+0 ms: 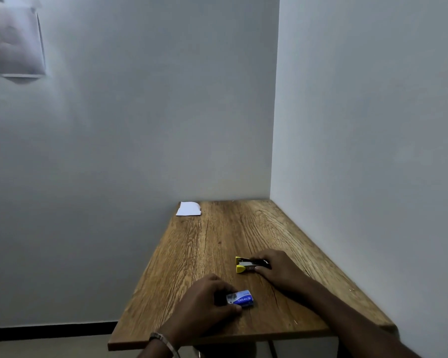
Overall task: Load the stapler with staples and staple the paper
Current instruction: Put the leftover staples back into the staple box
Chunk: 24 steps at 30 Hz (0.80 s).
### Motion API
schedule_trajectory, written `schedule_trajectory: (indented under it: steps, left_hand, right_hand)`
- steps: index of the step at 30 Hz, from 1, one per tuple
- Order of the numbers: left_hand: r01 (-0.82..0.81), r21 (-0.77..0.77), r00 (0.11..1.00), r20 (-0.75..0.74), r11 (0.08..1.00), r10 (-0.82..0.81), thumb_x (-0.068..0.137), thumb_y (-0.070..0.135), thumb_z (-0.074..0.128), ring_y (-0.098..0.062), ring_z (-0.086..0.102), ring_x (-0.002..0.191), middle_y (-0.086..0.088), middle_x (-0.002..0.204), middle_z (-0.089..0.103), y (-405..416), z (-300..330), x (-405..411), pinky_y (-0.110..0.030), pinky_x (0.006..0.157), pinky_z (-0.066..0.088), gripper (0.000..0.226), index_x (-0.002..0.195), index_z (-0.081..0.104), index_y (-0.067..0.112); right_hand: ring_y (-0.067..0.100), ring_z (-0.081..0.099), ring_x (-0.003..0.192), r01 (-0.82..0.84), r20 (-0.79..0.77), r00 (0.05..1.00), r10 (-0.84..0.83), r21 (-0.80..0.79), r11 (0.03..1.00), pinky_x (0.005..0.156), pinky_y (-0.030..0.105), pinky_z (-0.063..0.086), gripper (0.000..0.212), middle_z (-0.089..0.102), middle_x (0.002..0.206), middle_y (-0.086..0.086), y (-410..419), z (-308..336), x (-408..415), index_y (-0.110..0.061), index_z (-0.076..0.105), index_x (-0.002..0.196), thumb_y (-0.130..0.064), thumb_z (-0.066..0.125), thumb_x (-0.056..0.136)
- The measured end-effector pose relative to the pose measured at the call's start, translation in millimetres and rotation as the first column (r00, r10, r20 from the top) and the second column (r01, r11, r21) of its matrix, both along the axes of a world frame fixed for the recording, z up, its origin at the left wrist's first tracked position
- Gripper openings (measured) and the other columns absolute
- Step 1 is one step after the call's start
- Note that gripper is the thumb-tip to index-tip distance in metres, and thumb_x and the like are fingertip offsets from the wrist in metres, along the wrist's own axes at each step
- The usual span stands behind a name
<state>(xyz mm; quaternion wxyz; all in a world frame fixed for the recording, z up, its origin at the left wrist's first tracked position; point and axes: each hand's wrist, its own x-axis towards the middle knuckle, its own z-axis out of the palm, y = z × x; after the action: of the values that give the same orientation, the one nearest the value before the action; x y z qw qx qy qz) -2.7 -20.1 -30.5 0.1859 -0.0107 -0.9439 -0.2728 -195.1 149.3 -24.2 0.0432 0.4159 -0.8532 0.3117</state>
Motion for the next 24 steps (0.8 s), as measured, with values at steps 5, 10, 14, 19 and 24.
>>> schedule_trajectory:
  steps: [5, 10, 14, 19, 24]
  left_hand:
    - [-0.007, -0.012, 1.000, 0.004, 1.000, 0.007, 0.079, 0.054, 0.070, 0.003, 0.058, 0.096, 0.018, 0.111, 0.060, 1, 1, 0, -0.021, 0.084, 0.052, 0.046, 0.120, 0.067, 0.034]
    - [-0.010, -0.013, 1.000, 0.010, 1.000, 0.010, 0.079, 0.054, 0.070, 0.006, 0.056, 0.096, 0.020, 0.111, 0.058, 0, 0, -1, -0.016, 0.083, 0.050, 0.048, 0.122, 0.064, 0.035]
    - [-0.009, -0.011, 1.000, 0.003, 1.000, 0.009, 0.077, 0.054, 0.071, 0.006, 0.056, 0.097, 0.021, 0.110, 0.058, -3, -3, -3, -0.015, 0.083, 0.049, 0.047, 0.120, 0.064, 0.037]
    - [0.018, 0.035, 1.000, 0.009, 0.999, -0.018, 0.078, 0.052, 0.071, 0.005, 0.058, 0.094, 0.020, 0.106, 0.060, -4, -5, -5, -0.019, 0.083, 0.053, 0.037, 0.111, 0.068, 0.036]
    - [0.061, 0.035, 0.998, 0.025, 0.998, -0.061, 0.083, 0.043, 0.071, 0.003, 0.058, 0.093, 0.020, 0.105, 0.061, -6, 5, -12, -0.021, 0.083, 0.054, 0.026, 0.107, 0.066, 0.038]
  right_hand:
    - [0.006, 0.061, 0.108, -0.015, 0.010, 1.000, 0.015, -0.003, 1.000, 0.086, 0.014, 0.046, 0.032, 0.067, 0.118, -0.008, -5, 0, 0, -0.021, 0.068, 0.123, -0.025, 0.069, 0.091]
    - [-0.001, 0.051, 0.116, -0.013, -0.023, 1.000, 0.011, -0.098, 0.995, 0.093, 0.011, 0.037, 0.050, 0.053, 0.126, -0.020, 4, 7, 17, -0.024, 0.055, 0.139, -0.026, 0.069, 0.091]
    - [-0.004, 0.061, 0.108, -0.222, 0.117, 0.966, 0.230, -0.083, 0.972, 0.081, 0.009, 0.049, 0.046, 0.064, 0.117, -0.023, 20, 13, 47, -0.036, 0.063, 0.129, -0.043, 0.072, 0.085]
    - [-0.008, 0.064, 0.104, -0.346, 0.077, 0.934, 0.348, -0.041, 0.937, 0.085, 0.008, 0.049, 0.038, 0.072, 0.114, -0.019, 30, 9, 72, -0.030, 0.071, 0.119, -0.041, 0.074, 0.083]
    - [-0.006, 0.064, 0.102, -0.291, 0.064, 0.953, 0.296, -0.072, 0.954, 0.083, 0.010, 0.050, 0.032, 0.072, 0.108, -0.021, 29, 14, 66, -0.032, 0.073, 0.115, -0.039, 0.074, 0.084]
